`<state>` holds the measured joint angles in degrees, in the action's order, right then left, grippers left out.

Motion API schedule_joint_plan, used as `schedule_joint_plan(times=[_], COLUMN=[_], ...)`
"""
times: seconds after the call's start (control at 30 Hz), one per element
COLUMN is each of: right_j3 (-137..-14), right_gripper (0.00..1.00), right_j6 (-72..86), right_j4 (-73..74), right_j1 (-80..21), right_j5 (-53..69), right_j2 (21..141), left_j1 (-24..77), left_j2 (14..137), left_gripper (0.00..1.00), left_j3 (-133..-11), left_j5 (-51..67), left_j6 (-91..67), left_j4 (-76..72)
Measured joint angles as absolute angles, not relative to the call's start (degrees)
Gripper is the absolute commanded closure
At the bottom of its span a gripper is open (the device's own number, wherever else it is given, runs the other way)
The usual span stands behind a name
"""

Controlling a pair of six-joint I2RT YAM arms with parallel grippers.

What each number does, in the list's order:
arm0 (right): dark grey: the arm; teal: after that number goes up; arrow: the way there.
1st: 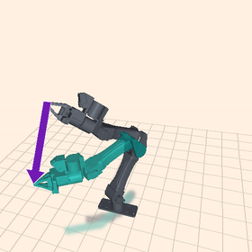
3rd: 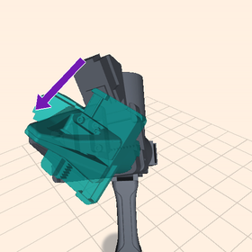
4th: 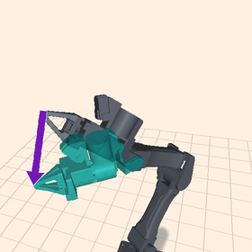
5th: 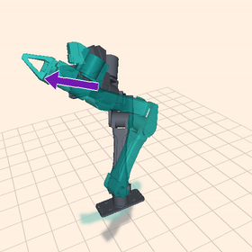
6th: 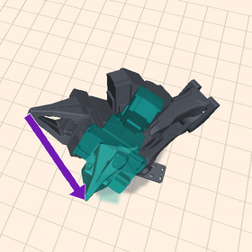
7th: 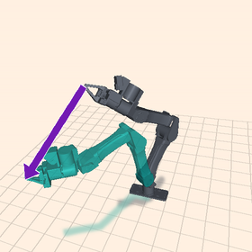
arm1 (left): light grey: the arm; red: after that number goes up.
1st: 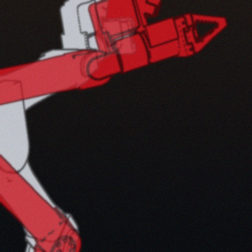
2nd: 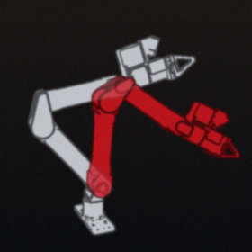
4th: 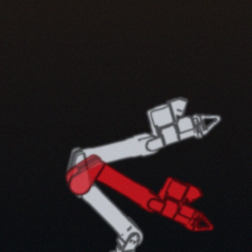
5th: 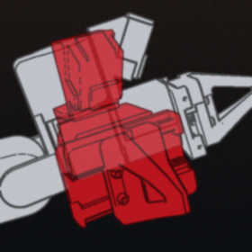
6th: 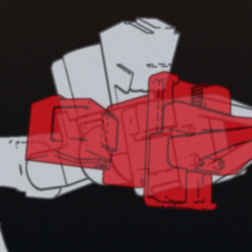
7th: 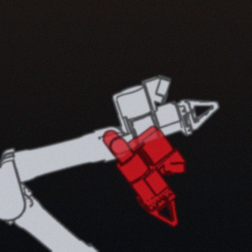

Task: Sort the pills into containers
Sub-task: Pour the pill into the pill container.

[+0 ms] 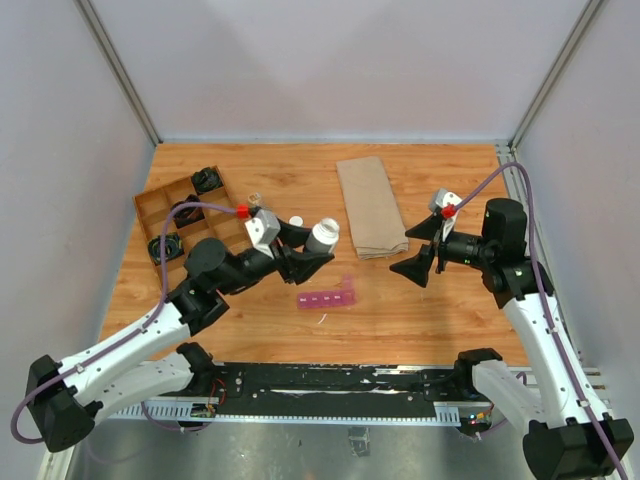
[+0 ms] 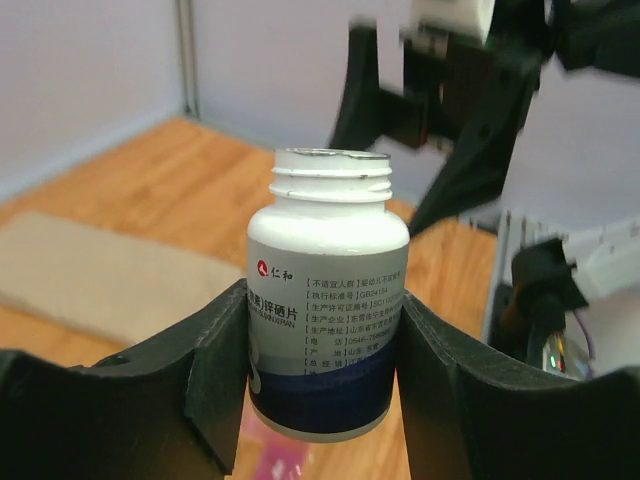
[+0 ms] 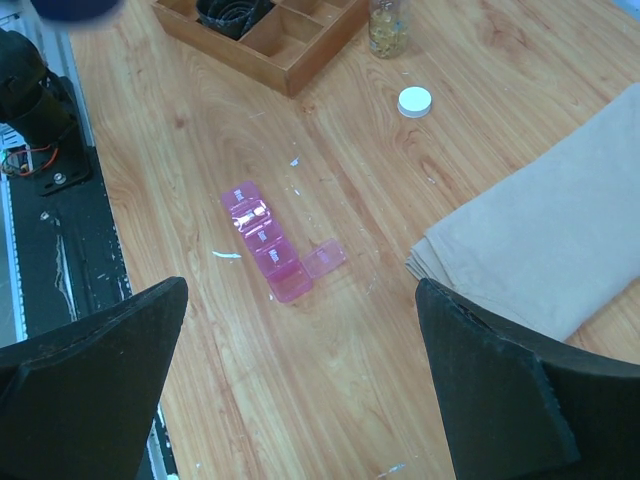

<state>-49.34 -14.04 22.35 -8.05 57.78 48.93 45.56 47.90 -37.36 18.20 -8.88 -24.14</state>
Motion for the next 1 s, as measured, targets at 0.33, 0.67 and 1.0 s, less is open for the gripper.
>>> schedule_joint_plan(times=[0.33, 0.67, 1.0], right_j3=[-49.3, -47.7, -53.7], right_gripper=[0.01, 0.01, 0.01], right_j6=[-17.9, -28.2, -33.6], right_j4=[24.1, 26.2, 32.3], right_j1=[-8.1, -8.1, -7.6], right_j5=[57.3, 56.5, 53.5], right_j2=[49.5, 51.9, 63.4], left_j1=[51.3, 51.5, 51.5], left_j2=[49.6, 59.2, 69.6], left_gripper=[1.00, 1.00, 1.00], left_j3=[-22.3, -24.3, -33.1], left_j5=[22.2, 22.8, 21.4], left_j6=[-0.1, 10.0, 17.0], left_j4=[-19.9, -15.5, -7.8])
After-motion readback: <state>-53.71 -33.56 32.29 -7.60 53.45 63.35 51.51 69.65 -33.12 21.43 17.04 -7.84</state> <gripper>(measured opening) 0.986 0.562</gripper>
